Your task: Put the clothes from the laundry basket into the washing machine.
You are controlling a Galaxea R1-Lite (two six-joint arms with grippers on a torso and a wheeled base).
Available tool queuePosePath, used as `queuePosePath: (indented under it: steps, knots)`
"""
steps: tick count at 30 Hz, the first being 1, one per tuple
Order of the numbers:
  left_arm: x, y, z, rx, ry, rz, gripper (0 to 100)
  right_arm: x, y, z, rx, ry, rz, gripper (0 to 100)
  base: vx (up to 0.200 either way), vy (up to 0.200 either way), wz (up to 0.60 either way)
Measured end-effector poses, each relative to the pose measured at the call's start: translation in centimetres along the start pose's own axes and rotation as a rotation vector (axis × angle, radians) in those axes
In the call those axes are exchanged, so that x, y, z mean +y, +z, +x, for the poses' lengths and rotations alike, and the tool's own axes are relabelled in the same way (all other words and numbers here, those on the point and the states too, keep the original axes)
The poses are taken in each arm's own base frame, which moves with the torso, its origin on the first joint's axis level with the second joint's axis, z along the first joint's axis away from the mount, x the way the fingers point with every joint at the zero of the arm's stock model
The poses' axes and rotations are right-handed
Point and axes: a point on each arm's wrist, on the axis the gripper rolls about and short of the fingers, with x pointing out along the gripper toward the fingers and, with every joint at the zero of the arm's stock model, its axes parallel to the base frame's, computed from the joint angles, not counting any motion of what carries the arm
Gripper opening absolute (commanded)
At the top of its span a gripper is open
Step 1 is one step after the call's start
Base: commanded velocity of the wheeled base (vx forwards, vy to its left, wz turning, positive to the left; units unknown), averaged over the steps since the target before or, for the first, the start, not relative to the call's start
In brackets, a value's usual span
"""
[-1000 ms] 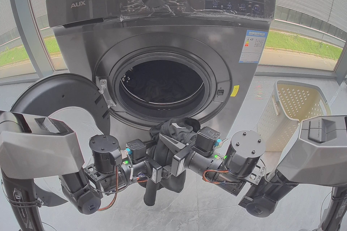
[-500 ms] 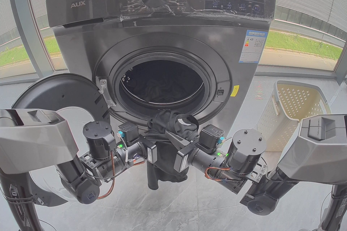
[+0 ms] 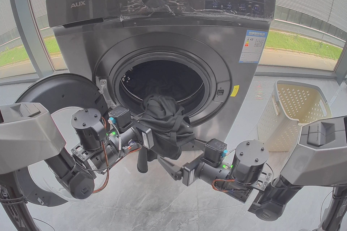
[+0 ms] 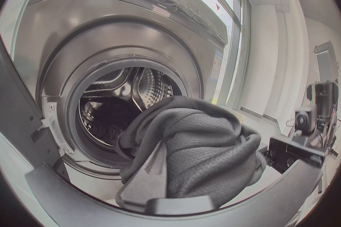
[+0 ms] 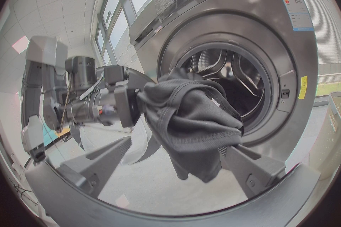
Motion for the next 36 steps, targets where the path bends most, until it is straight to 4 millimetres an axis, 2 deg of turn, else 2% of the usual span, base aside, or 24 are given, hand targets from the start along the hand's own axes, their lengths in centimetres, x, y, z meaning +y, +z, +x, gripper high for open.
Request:
queuePosePath:
  steps: [4,8,11,16,18,21,29,33,36]
  knots:
    - [-0.1,0.9,-0.6,-0.022,0.003,0.000,0,-0.1,-1.4,-2.5,0.103,0.001,-0.034,100,0.000,0.000,0.00]
    - [-0.6,2.2,-2.1,-0.039,-0.006,-0.002,0,-0.7,-1.6,-4.3,0.147,-0.015,-0.047,100,0.000,0.000,0.00]
    - [-1.1,3.4,-4.3,-0.051,-0.018,-0.004,0,-1.9,-1.0,-5.7,0.153,-0.056,-0.048,100,0.000,0.000,0.00]
    - [-1.7,5.0,-7.5,-0.081,-0.028,-0.004,0,-5.3,0.4,-8.1,0.142,-0.162,-0.035,100,0.000,0.000,0.00]
    - [-1.8,5.0,-8.5,-0.075,-0.031,-0.003,0,-6.4,0.8,-9.1,0.137,-0.202,-0.030,100,0.000,0.000,0.00]
    - [-2.0,4.6,-9.8,-0.049,-0.033,-0.006,0,-7.2,1.4,-10.2,0.120,-0.231,-0.028,100,0.000,0.000,0.00]
    - [-2.1,3.4,-11.8,0.020,-0.033,-0.013,0,-7.4,2.7,-10.5,0.063,-0.240,-0.032,100,0.000,0.000,0.00]
    - [-2.0,3.0,-12.0,0.042,-0.028,-0.016,0,-7.5,2.9,-10.5,0.055,-0.243,-0.032,100,0.000,0.000,0.00]
    - [-1.7,2.8,-11.9,0.051,-0.018,-0.008,0,-7.4,3.0,-10.5,0.052,-0.241,-0.032,100,0.200,0.000,0.00]
